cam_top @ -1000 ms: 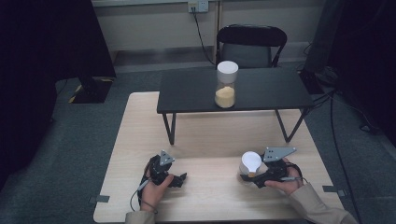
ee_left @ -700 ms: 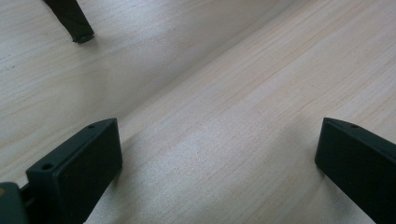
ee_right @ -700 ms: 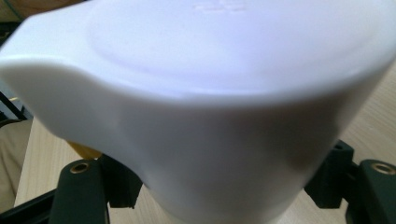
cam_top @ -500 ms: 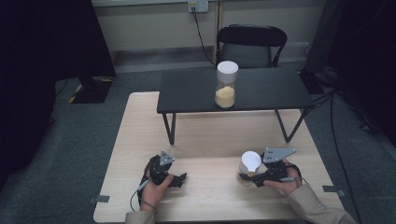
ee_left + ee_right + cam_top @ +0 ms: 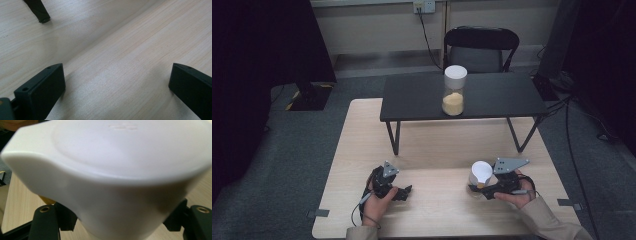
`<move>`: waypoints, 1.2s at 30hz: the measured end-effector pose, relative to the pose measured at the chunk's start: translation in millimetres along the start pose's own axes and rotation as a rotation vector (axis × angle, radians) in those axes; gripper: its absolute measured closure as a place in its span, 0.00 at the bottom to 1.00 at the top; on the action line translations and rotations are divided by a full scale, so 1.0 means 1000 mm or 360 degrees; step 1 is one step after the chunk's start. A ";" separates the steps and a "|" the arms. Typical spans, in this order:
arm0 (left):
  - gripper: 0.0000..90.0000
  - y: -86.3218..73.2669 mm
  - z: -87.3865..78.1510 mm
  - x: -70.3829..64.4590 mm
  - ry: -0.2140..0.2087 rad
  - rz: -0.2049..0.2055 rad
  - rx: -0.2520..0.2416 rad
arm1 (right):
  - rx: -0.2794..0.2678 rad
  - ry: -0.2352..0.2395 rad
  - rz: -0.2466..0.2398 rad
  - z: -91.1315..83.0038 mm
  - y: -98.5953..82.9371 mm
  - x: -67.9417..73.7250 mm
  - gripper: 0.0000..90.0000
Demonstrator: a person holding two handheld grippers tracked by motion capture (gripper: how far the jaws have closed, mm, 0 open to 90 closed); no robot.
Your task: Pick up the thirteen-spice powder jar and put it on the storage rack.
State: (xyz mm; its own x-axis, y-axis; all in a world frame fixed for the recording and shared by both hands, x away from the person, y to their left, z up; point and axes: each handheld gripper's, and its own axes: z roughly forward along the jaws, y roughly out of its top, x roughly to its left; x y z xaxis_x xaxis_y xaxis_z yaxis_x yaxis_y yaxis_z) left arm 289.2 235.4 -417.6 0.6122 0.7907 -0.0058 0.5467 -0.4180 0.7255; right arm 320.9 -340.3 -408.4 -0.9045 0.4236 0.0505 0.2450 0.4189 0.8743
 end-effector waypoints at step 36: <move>0.00 0.000 0.000 0.000 0.0000 0.0000 0.0000 | -0.0004 -0.0137 0.0095 -0.021 0.029 -0.009 0.33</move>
State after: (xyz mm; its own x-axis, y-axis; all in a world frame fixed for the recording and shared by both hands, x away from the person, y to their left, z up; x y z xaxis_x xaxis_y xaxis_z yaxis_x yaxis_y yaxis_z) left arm 289.2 235.4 -417.6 0.6121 0.7908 -0.0057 0.5468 -0.4180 0.7255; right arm 328.8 -348.8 -373.7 -0.8547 0.5155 0.0611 0.2967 0.3885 0.8723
